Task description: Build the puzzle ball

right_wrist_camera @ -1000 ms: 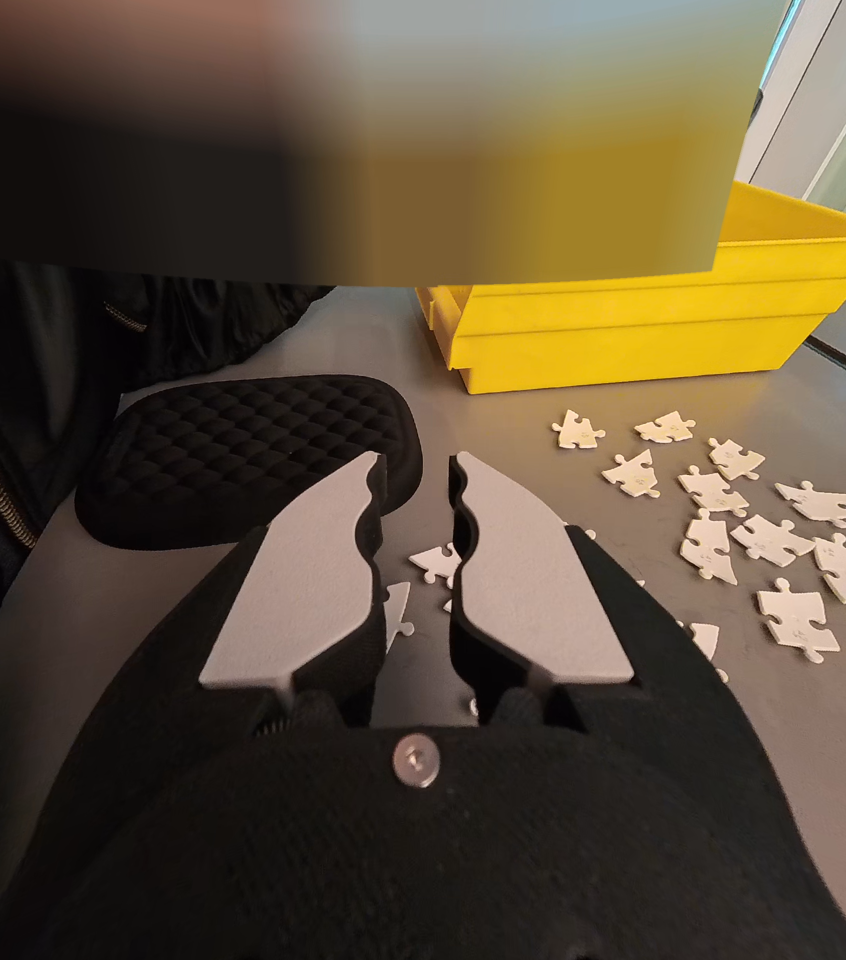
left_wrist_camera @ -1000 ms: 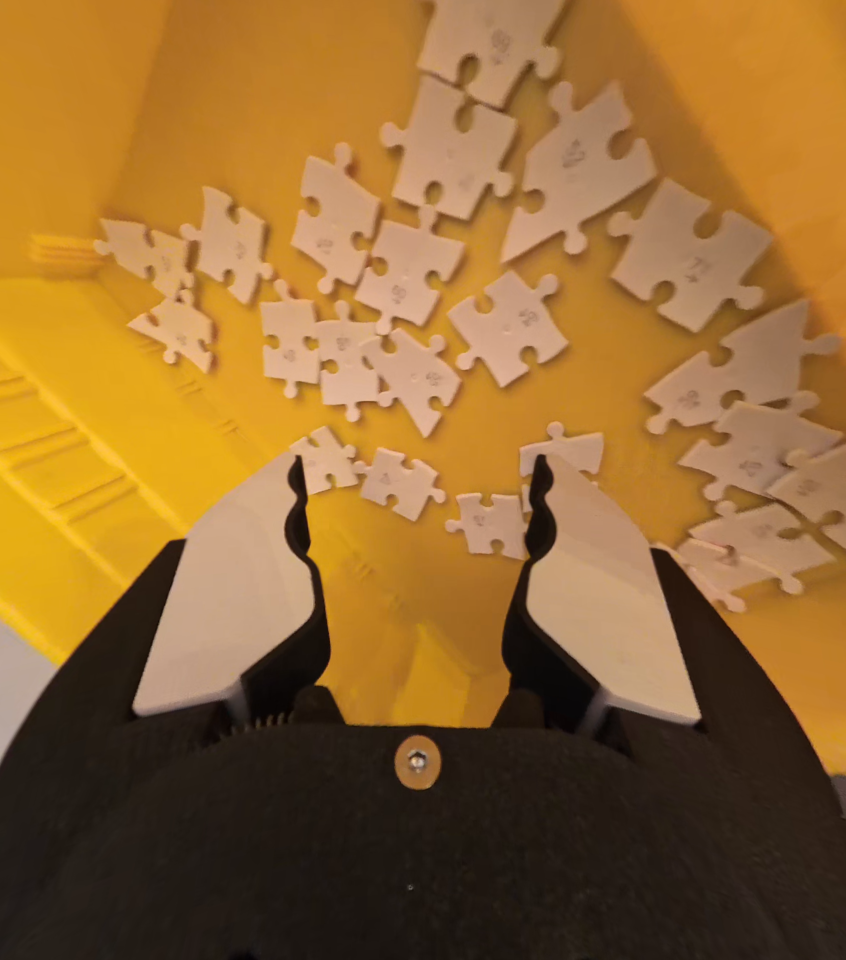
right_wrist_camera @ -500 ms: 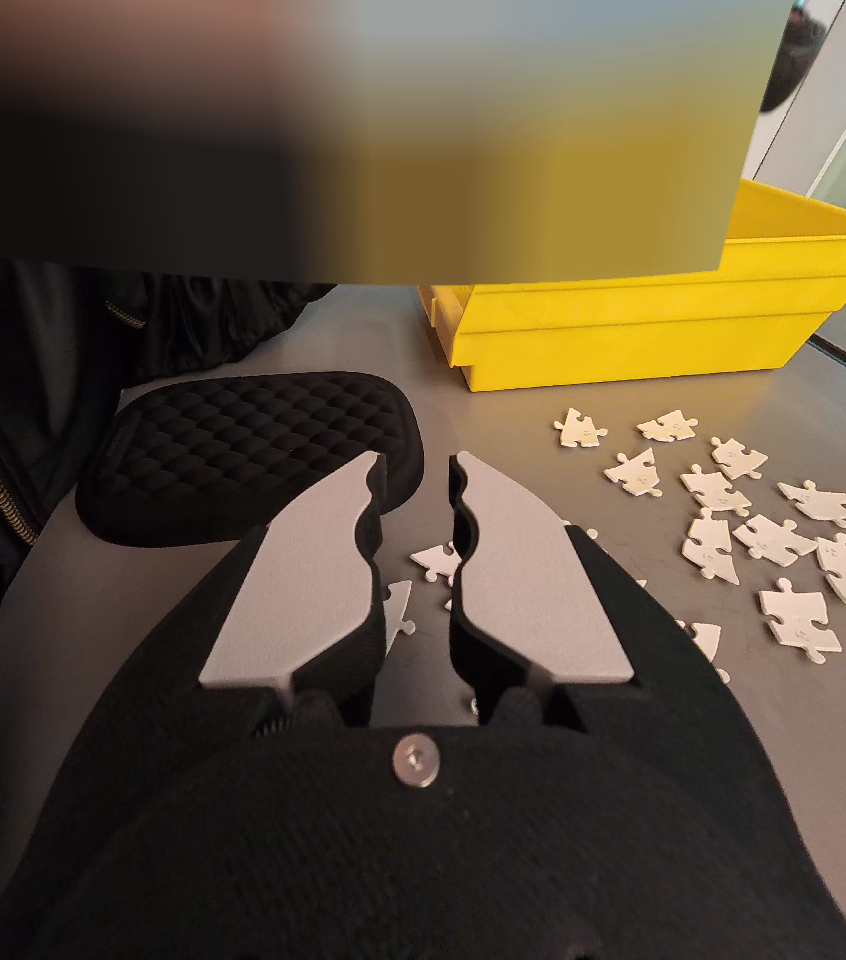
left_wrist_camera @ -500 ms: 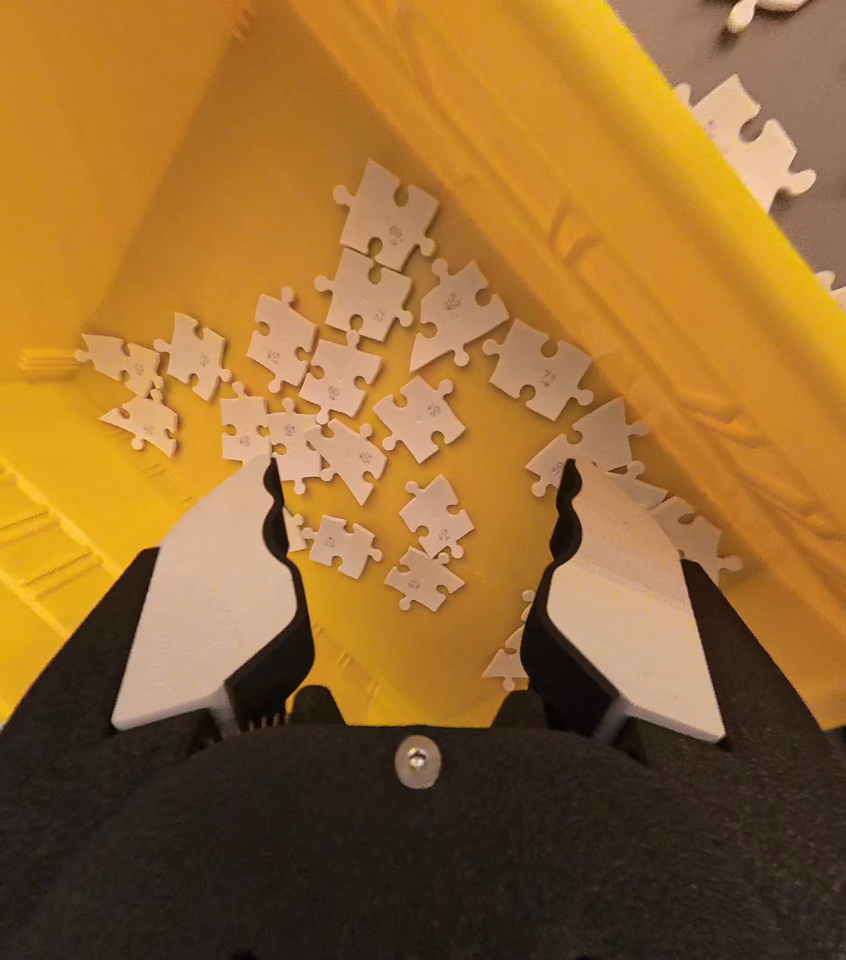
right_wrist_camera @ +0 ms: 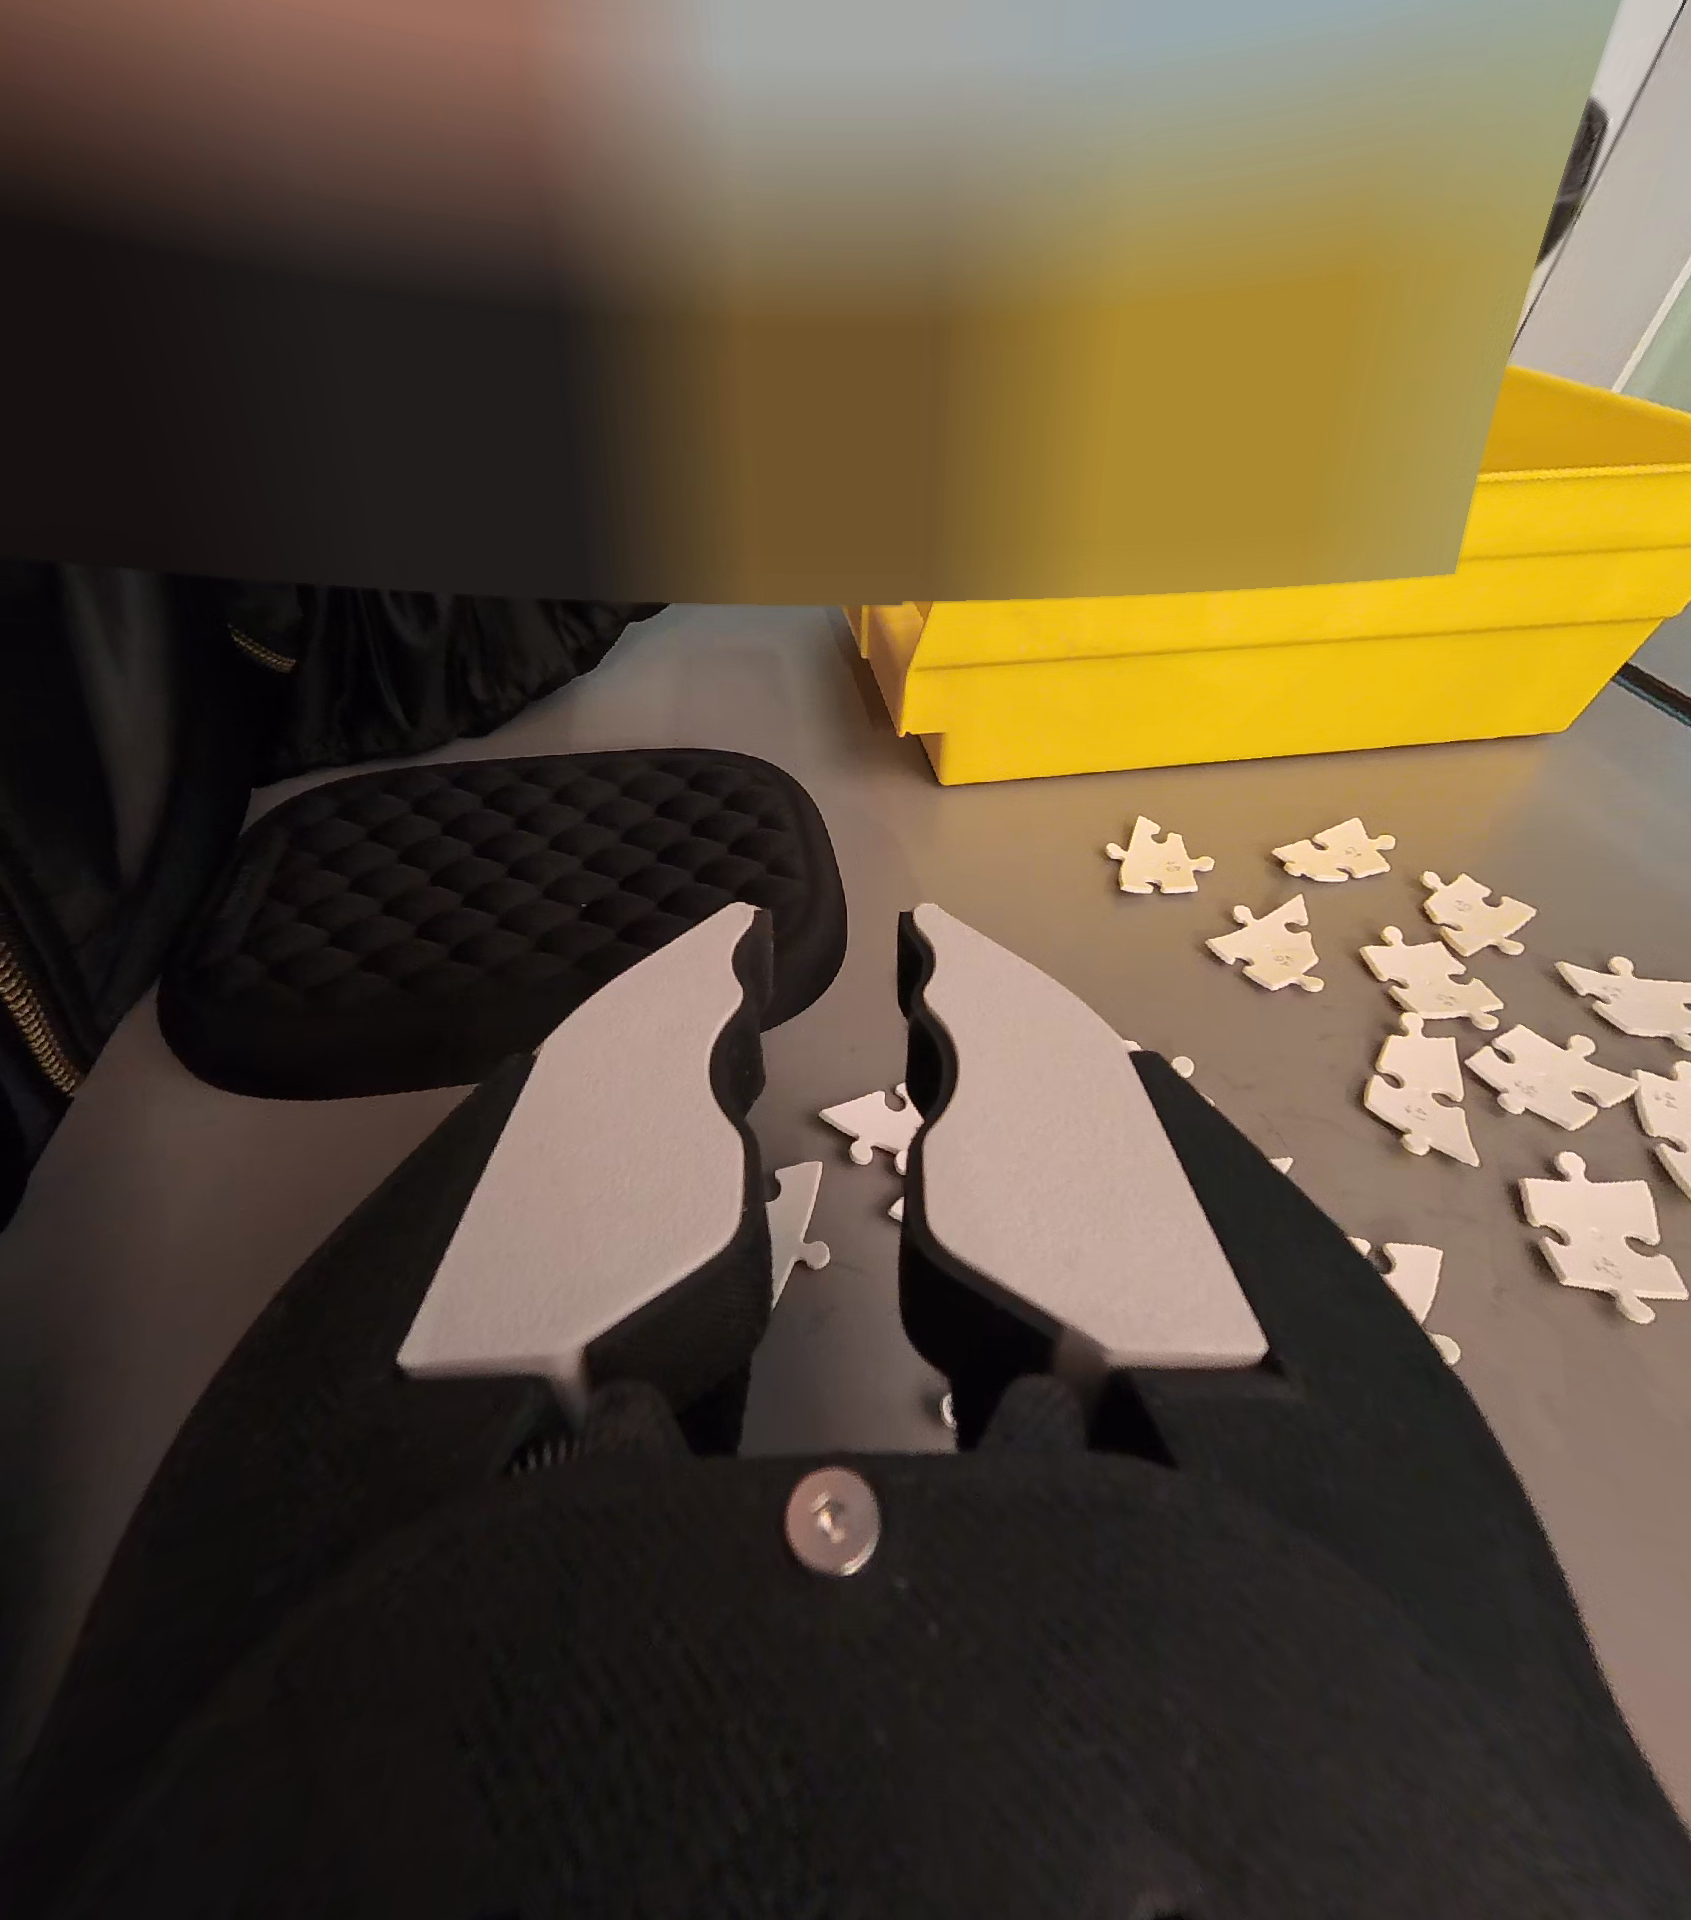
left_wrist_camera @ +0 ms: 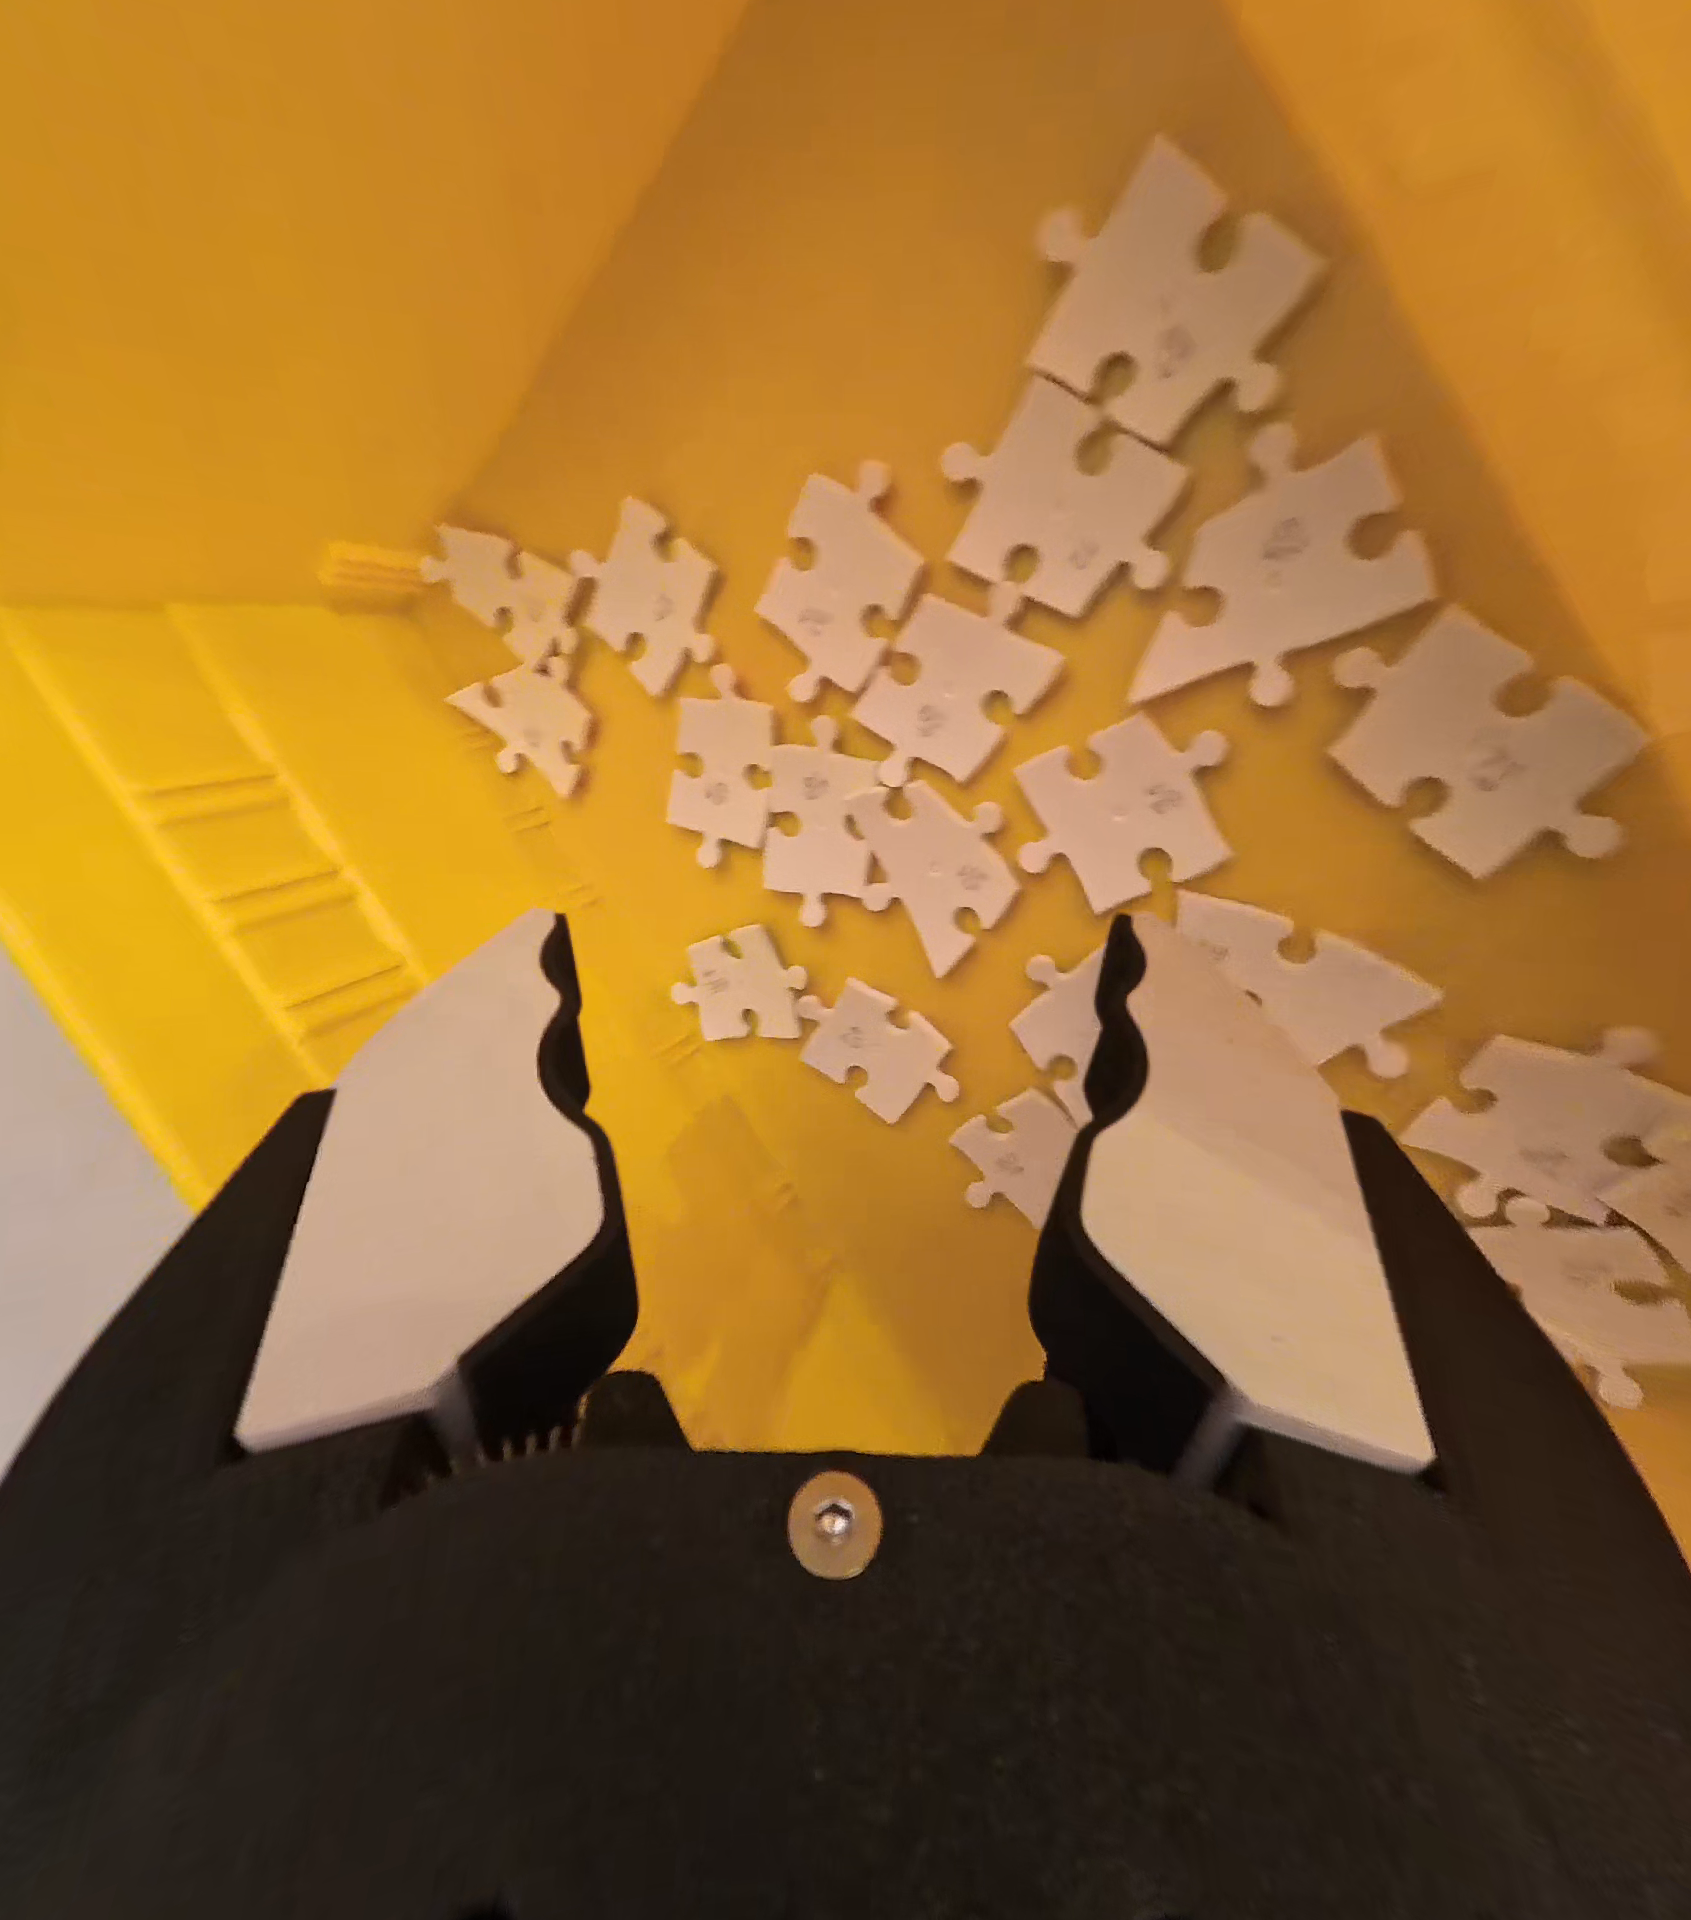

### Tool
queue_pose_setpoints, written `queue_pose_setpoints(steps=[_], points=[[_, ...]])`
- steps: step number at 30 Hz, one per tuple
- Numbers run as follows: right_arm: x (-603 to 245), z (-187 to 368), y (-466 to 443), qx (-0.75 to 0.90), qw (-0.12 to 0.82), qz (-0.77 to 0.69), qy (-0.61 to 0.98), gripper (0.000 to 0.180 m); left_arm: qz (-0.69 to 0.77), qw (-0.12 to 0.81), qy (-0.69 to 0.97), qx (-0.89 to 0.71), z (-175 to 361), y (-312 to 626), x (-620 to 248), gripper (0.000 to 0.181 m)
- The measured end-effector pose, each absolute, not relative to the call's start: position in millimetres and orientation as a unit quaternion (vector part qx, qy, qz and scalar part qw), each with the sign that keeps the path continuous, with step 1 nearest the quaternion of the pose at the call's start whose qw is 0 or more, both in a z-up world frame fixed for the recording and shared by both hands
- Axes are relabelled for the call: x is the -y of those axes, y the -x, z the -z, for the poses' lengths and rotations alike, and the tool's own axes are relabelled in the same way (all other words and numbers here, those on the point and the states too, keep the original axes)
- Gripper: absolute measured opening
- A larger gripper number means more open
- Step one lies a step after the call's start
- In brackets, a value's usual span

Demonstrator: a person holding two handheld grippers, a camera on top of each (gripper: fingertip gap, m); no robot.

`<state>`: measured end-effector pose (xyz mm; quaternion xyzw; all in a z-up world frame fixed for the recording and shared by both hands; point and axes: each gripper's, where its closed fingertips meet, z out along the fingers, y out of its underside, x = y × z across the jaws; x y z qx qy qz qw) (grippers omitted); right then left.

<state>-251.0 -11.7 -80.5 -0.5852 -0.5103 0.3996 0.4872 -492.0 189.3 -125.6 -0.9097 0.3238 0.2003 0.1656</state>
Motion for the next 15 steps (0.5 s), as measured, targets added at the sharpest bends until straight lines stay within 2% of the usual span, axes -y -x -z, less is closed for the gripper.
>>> queue_pose_setpoints(steps=[3,5,10,15], points=[[12,81,251,0.510,0.487,-0.400,0.585,0.024,-0.160,0.192,0.914,-0.319,115,485,-188,0.098],[12,81,251,0.510,0.486,-0.401,0.586,0.024,-0.123,0.190,0.915,-0.333,111,475,-178,0.106],[12,80,251,0.509,0.486,-0.402,0.586,0.024,-0.101,0.120,0.903,-0.399,126,460,-148,0.120],[12,81,251,0.510,0.485,-0.402,0.586,0.024,-0.115,0.082,0.897,-0.419,135,465,-138,0.119]])
